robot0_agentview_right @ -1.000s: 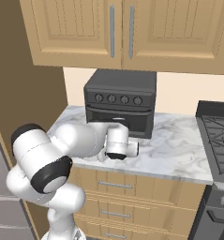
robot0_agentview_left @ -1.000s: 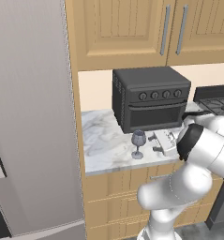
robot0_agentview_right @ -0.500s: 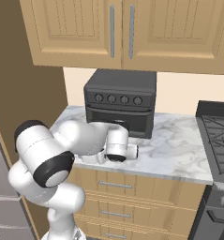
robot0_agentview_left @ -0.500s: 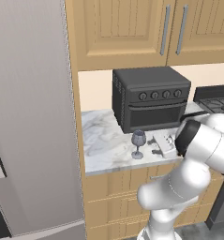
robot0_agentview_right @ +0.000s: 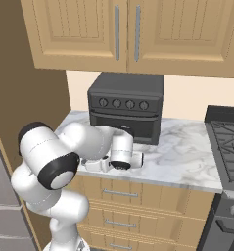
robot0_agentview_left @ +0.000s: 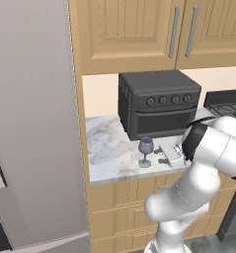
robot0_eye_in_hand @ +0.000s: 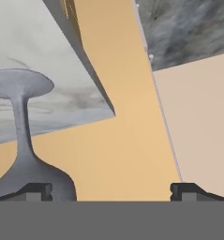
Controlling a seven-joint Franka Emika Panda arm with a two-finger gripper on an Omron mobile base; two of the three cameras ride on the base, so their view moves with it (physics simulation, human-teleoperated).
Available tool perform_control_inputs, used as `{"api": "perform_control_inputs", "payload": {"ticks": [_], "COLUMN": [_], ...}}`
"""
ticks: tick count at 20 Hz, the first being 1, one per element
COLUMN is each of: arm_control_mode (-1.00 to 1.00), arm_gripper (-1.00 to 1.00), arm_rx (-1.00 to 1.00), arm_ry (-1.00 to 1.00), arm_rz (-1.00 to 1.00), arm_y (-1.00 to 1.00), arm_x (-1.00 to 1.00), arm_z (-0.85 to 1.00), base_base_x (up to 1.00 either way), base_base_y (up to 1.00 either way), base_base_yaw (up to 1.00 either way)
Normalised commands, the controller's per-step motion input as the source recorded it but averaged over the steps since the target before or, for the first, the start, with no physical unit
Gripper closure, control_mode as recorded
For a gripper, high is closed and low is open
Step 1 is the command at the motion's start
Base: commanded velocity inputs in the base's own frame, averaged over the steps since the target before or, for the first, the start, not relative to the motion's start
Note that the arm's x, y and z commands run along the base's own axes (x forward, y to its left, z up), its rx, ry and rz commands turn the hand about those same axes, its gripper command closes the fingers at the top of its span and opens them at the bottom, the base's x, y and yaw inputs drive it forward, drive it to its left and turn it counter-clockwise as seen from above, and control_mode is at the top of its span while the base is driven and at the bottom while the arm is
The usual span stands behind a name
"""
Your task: Retrieve the wine glasses from the counter and place one next to each plate.
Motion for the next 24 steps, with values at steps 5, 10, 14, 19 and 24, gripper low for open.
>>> {"api": "perform_control_inputs", "payload": {"ticks": [5, 10, 14, 19, 24], "arm_control_mode": [-1.0, -1.0, -1.0, -1.0, -1.0], "arm_gripper": [-1.0, -1.0, -1.0, -1.0, -1.0], "arm_rx": [0.0, 0.0, 0.0, 0.0, 0.0], "arm_ry": [0.0, 0.01, 0.01, 0.0, -0.07], "arm_rz": [0.0, 0.0, 0.0, 0.0, 0.01], "arm_y": [0.19, 0.16, 0.03, 0.0, 0.0], "arm_x": [0.04, 0.04, 0.01, -0.03, -0.14], "arm_z": [-0.01, -0.01, -0.03, -0.01, 0.0], "base_base_x": [0.0, 0.0, 0.0, 0.0, 0.0], "base_base_y": [0.0, 0.0, 0.0, 0.0, 0.0], "base_base_yaw": [0.0, 0.0, 0.0, 0.0, 0.0]}}
